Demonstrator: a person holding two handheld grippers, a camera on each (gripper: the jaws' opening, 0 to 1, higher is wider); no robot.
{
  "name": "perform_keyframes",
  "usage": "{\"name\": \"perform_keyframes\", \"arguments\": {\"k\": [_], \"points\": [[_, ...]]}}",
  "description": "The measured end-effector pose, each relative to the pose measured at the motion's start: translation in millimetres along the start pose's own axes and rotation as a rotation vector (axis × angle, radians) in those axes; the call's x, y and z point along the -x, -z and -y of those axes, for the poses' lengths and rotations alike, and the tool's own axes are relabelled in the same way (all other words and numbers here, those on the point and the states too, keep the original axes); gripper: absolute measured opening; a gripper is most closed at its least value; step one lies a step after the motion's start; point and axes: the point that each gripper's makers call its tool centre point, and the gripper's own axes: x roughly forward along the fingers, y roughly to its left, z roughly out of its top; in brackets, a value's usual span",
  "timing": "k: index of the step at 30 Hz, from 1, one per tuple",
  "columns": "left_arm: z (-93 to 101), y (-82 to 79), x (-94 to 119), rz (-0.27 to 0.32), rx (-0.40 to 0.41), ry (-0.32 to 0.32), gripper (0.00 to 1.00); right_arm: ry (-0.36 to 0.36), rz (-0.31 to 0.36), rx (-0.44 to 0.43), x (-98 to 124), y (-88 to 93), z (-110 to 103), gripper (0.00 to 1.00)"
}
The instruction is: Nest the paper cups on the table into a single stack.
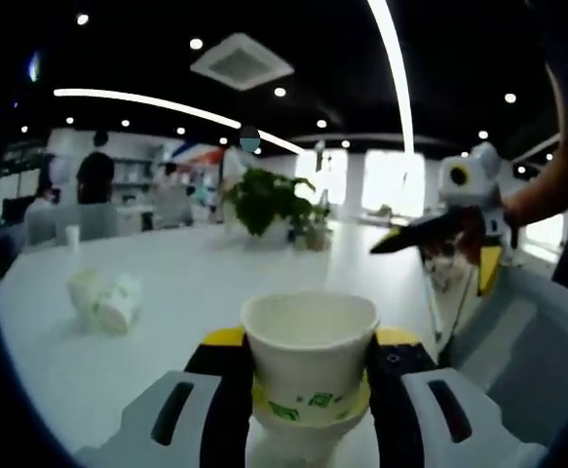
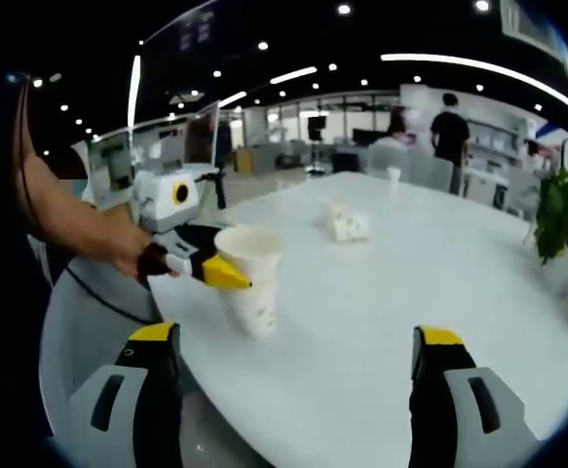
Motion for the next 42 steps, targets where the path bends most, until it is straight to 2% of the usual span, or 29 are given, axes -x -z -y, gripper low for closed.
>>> {"name": "perform_keyframes", "arguments": {"k": [10, 16, 20, 24, 28, 33, 37, 42], "points": [[1.4, 4.2, 1, -0.054, -0.040, 0.006, 0.46, -0.005, -0.001, 0.002, -1, 0.6, -3, 0.97], [2.5, 1.7, 1, -0.060, -0.010, 0.002, 0.48, -0.006, 0.000, 0.004, -1, 0.1, -4, 0.97], [-0.8, 0.1, 2, -0.059, 0.008, -0.010, 0.58, -0.005, 0.003, 0.002, -1, 0.1, -3, 0.97], [-5.9, -11.6, 6, -0.037, 0.037, -0.027, 0.68, -0.005, 0.009, 0.005, -1, -1.7, -1, 0.97], [-14.7, -22.1, 14, -0.031, 0.048, -0.044, 0.75, 0.001, 0.021, 0.009, -2, -8.7, 6, 0.97], [-29.8, -31.2, 26, -0.052, 0.070, -0.089, 0.83, 0.006, 0.041, 0.015, -4, -19.2, 15, 0.97], [-45.9, -37.8, 40, -0.061, 0.113, -0.146, 0.97, 0.014, 0.058, 0.028, -5, -28.2, 26, 0.97], [-57.4, -38.7, 56, -0.077, 0.105, -0.179, 0.98, 0.026, 0.078, 0.019, -6, -35.0, 36, 0.97]]}}
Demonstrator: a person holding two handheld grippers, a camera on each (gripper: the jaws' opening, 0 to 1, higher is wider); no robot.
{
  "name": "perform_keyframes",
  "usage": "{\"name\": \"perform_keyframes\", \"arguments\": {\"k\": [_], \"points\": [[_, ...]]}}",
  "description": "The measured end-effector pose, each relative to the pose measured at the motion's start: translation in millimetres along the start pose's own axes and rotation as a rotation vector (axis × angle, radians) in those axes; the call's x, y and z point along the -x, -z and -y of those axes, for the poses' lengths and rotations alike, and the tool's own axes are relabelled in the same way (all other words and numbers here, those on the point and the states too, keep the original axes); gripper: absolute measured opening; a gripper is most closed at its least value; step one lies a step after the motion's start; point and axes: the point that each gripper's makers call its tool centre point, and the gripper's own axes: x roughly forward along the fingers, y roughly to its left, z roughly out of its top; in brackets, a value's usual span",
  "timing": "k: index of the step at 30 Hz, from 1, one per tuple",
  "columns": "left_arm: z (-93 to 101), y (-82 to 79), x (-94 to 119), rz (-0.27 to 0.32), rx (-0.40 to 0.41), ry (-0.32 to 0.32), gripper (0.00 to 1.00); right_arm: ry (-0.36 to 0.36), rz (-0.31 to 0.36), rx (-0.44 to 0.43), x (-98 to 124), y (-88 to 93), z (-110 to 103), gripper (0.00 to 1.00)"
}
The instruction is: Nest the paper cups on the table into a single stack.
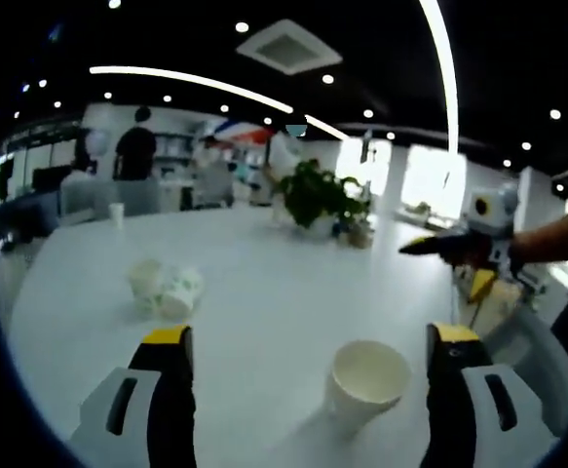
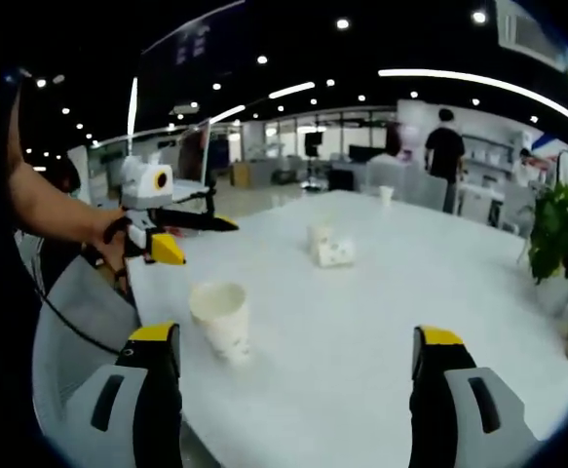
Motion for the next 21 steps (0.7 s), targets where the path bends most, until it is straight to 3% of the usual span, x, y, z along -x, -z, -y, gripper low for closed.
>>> {"name": "perform_keyframes", "arguments": {"k": [7, 21], "points": [[-14.9, 6.4, 24, -0.044, -0.021, -0.050, 0.98, 0.002, 0.007, 0.002, -6, -1.0, 9, 0.98], [-34.9, 6.4, 62, -0.047, -0.001, -0.124, 0.98, 0.028, 0.026, -0.006, -8, 0.5, 32, 0.99]]}}
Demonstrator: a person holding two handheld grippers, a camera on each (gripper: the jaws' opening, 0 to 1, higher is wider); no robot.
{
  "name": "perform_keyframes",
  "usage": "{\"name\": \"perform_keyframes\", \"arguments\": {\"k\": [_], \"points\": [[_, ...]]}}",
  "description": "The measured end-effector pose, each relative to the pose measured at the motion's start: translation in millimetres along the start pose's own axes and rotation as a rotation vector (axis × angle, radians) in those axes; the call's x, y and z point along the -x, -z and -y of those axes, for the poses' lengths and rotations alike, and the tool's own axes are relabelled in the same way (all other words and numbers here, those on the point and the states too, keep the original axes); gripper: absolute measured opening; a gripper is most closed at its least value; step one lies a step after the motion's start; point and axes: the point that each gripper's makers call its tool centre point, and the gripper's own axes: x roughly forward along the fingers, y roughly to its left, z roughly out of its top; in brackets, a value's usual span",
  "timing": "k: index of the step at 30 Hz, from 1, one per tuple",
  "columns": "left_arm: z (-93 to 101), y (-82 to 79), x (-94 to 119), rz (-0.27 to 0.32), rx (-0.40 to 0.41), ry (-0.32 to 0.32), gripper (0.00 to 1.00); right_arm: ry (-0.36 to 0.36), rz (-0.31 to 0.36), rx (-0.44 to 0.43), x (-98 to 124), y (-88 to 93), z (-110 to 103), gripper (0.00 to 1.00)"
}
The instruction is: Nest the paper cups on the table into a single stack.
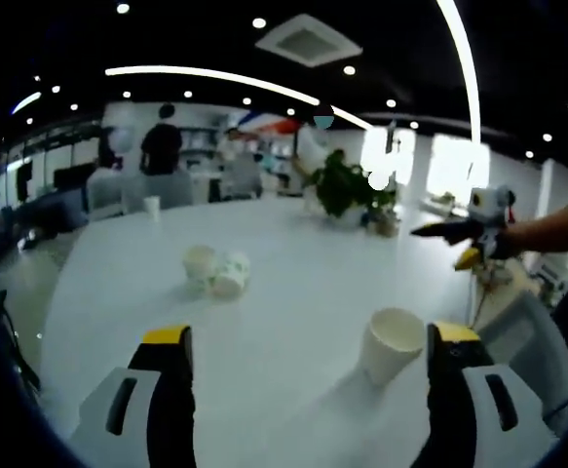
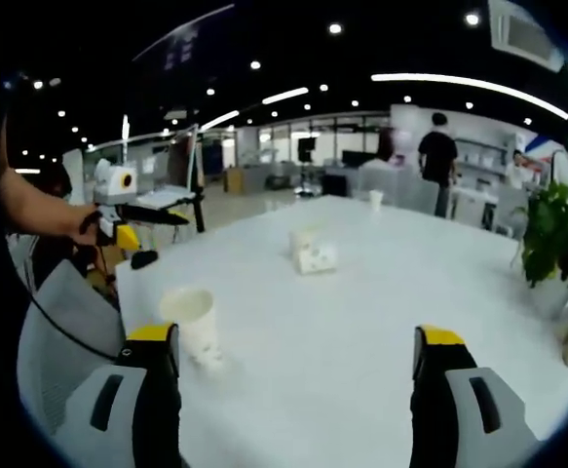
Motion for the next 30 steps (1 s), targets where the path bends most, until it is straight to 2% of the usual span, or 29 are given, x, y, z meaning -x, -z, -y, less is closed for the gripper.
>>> {"name": "perform_keyframes", "arguments": {"k": [4, 13, 17, 19, 30], "points": [[-4.1, 8.3, 9, -0.031, -0.023, -0.028, 0.98, -0.002, 0.012, 0.000, 1, 2.6, 3, 1.00], [-8.9, 13.7, 20, -0.017, -0.001, -0.050, 0.98, -0.013, 0.033, 0.001, -2, 3.5, 9, 1.00], [-10.8, 14.0, 23, -0.010, 0.000, -0.061, 0.98, -0.010, 0.029, 0.003, -4, 2.5, 12, 1.00], [-10.3, 9.1, 25, 0.025, 0.010, -0.058, 0.98, -0.007, 0.024, 0.004, -6, 3.3, 14, 1.00], [-18.8, 6.6, 26, 0.043, 0.038, -0.087, 0.98, -0.005, 0.021, -0.011, -21, 4.8, 19, 1.00]]}}
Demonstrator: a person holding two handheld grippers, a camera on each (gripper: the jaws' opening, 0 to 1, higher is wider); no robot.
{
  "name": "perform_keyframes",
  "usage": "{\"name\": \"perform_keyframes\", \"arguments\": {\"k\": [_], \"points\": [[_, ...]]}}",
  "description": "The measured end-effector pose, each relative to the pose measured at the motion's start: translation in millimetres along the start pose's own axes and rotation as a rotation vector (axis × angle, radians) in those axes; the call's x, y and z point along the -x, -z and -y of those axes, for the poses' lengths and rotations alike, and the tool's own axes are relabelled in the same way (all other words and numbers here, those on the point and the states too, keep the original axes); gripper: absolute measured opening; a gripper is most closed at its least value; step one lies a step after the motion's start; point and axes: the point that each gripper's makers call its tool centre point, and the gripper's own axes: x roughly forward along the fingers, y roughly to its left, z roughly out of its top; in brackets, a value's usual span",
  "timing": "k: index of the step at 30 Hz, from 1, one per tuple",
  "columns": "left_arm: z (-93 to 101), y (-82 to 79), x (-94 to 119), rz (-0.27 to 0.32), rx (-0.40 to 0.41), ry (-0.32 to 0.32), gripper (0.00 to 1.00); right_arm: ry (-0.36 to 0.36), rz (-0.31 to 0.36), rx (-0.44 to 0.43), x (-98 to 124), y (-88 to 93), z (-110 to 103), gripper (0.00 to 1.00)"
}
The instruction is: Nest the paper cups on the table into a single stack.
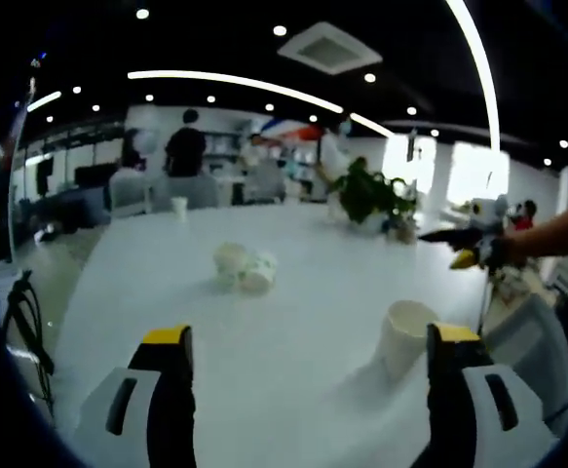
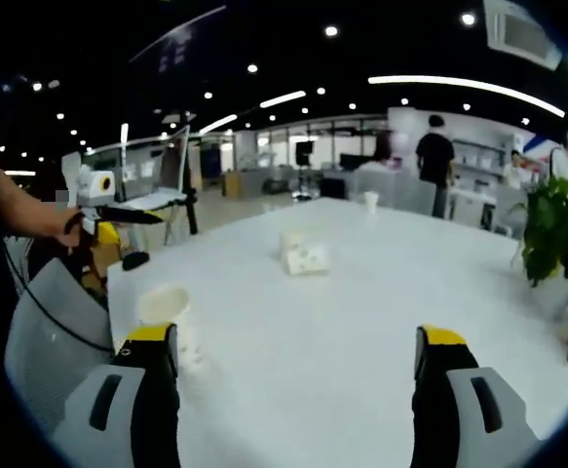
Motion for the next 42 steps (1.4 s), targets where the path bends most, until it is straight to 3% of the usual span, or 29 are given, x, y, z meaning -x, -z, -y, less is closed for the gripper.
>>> {"name": "perform_keyframes", "arguments": {"k": [9, 13, 16, 19, 24, 28, 42], "points": [[-9.4, 6.1, -13, 0.013, 0.021, -0.014, 0.94, -0.006, 0.009, -0.028, -9, -1.8, 1, 1.00], [-19.4, 9.0, -28, -0.013, 0.035, -0.011, 0.95, -0.005, 0.007, -0.032, -8, -1.3, 0, 1.00], [-23.3, -0.3, -40, 0.026, 0.042, -0.001, 0.98, 0.004, 0.004, -0.045, -6, 2.9, 0, 1.00], [-31.8, 0.2, -57, 0.007, 0.070, -0.007, 0.98, 0.010, -0.011, -0.059, -3, 11.2, -1, 1.00], [-39.3, -7.5, -81, 0.024, 0.073, -0.005, 0.98, 0.034, -0.025, -0.081, 1, 20.9, 1, 1.00], [-47.4, -11.9, -102, 0.026, 0.029, -0.002, 0.98, 0.049, -0.034, -0.079, 8, 22.1, -3, 1.00], [-68.6, -28.5, -157, 0.055, 0.048, -0.005, 0.98, 0.077, -0.045, -0.098, 26, 23.0, -15, 1.00]]}}
